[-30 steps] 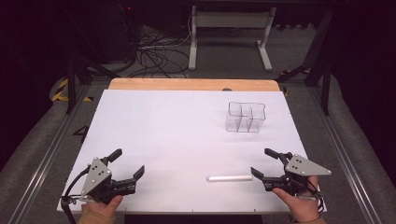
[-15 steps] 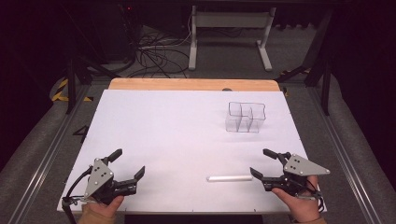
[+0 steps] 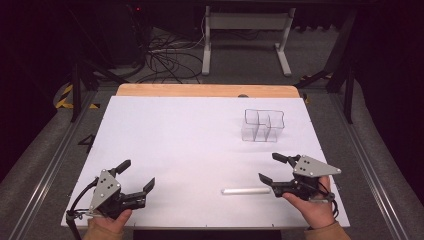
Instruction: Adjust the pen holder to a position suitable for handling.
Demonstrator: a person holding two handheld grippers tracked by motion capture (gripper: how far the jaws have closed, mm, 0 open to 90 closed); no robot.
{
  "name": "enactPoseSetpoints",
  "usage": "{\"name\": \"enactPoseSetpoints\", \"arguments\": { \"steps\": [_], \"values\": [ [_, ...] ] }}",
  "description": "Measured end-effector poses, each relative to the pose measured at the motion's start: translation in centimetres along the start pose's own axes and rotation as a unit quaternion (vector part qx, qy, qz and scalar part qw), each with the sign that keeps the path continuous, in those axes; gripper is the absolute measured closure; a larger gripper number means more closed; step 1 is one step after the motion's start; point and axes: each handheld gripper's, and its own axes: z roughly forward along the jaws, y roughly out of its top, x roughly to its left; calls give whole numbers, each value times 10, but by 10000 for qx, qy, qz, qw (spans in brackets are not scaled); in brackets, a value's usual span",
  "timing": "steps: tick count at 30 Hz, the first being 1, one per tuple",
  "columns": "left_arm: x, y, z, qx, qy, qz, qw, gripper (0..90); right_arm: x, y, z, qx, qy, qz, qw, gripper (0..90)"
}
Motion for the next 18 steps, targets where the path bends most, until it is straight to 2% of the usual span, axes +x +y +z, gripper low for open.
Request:
{"name": "enactPoseSetpoints", "arguments": {
  "steps": [10,18],
  "values": [
    [0,0,0,12,-16,-11,10000,99,0,20,23,46,173,-137,9997,213],
    [0,0,0,11,-17,-17,10000,99,1,26,33,122,262,-199,9994,213]
  ]
}}
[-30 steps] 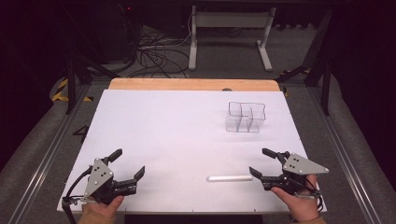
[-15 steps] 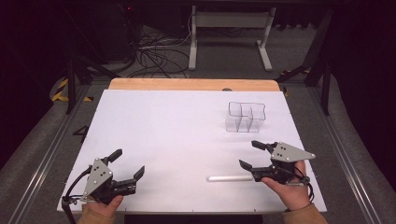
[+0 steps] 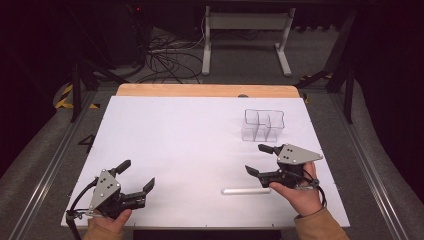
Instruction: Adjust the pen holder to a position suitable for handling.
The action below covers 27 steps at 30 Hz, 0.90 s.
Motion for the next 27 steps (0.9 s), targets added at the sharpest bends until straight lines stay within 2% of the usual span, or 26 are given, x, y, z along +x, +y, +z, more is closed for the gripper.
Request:
{"name": "enactPoseSetpoints", "arguments": {
  "steps": [9,11,16,17,19,22,27],
  "values": [
    [-1,0,0,11,-5,1,10000,100,-1,6,7,141,160,-102,9997,199],
    [0,0,0,9,-4,-4,10000,100,-2,5,6,157,197,-54,9997,190],
    [0,0,0,8,-6,-9,10000,100,-3,6,6,211,415,-47,9989,175],
    [0,0,0,7,-5,-3,10000,100,-3,8,7,354,575,-150,9976,197],
    [-1,0,0,6,-4,-2,10000,100,-3,9,7,400,609,-188,9972,199],
    [0,0,0,7,0,-4,10000,100,-5,12,8,639,690,-323,9950,201],
    [0,-1,0,-1,-2,-12,10000,100,-4,15,13,1035,785,-524,9901,204]
  ]
}}
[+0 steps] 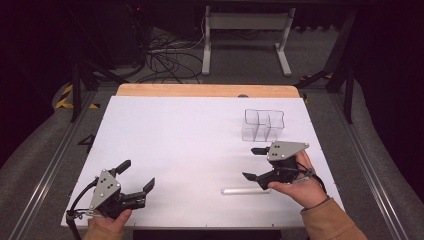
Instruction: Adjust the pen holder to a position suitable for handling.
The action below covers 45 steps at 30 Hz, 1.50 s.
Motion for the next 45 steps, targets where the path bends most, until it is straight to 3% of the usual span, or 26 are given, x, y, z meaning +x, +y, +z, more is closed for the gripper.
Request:
{"name": "enactPoseSetpoints", "arguments": {
  "steps": [12,18,19,24,28,29,33,37,40,42,45],
  "values": [
    [0,0,1,36,-17,-4,10000,100,2,1,12,649,211,-242,9974,215],
    [0,0,1,31,-24,-11,10000,100,3,5,16,1046,320,-482,9928,248],
    [0,0,1,33,-25,-13,10000,100,4,7,18,1225,337,-579,9902,251],
    [0,0,1,36,-25,-8,10000,101,5,10,23,1533,403,-770,9844,254],
    [0,0,1,36,-29,-12,10000,100,7,11,27,1701,521,-792,9809,268],
    [0,-1,1,34,-31,-15,10000,100,8,11,29,1801,562,-841,9784,268],
    [0,0,1,29,-34,-19,10000,100,9,11,35,2000,611,-925,9735,268],
    [0,-1,1,38,-37,-13,10000,100,10,11,39,2167,688,-1084,9678,279],
    [0,-1,1,37,-36,-10,10000,100,12,11,41,2228,737,-1059,9663,291],
    [0,-1,1,34,-36,-13,10000,101,13,10,43,2340,816,-1096,9626,304],
    [0,-1,1,41,-35,-25,10000,100,13,9,45,2353,915,-1125,9610,341]
  ]
}}
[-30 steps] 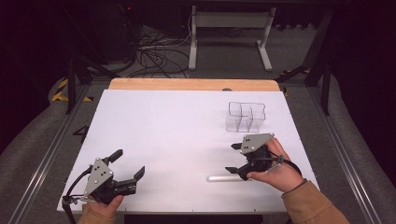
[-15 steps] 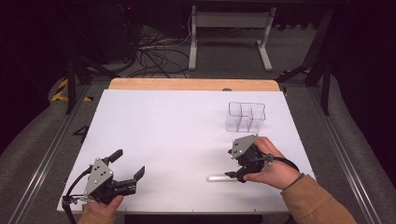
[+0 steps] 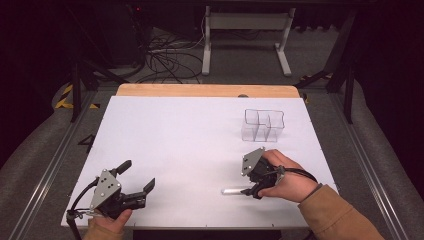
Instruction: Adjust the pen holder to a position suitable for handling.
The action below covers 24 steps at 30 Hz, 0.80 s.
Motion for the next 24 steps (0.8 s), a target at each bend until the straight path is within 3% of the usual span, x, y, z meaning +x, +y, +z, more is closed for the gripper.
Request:
{"name": "enactPoseSetpoints", "arguments": {
  "steps": [3,5,10,15,24],
  "values": [
    [0,0,0,1,-1,0,10000,100,0,1,1,-19,73,-3,10000,369],
    [0,0,0,0,-1,-5,10000,100,0,3,4,-105,155,-159,9997,381],
    [0,-1,-1,3,0,-21,10000,101,2,5,6,152,251,-51,9996,471],
    [1,-1,-3,3,33,-29,10000,100,2,10,15,505,280,-272,9980,509],
    [1,-3,-7,10,96,-53,9999,101,3,14,23,811,387,-529,9945,596]
  ]
}}
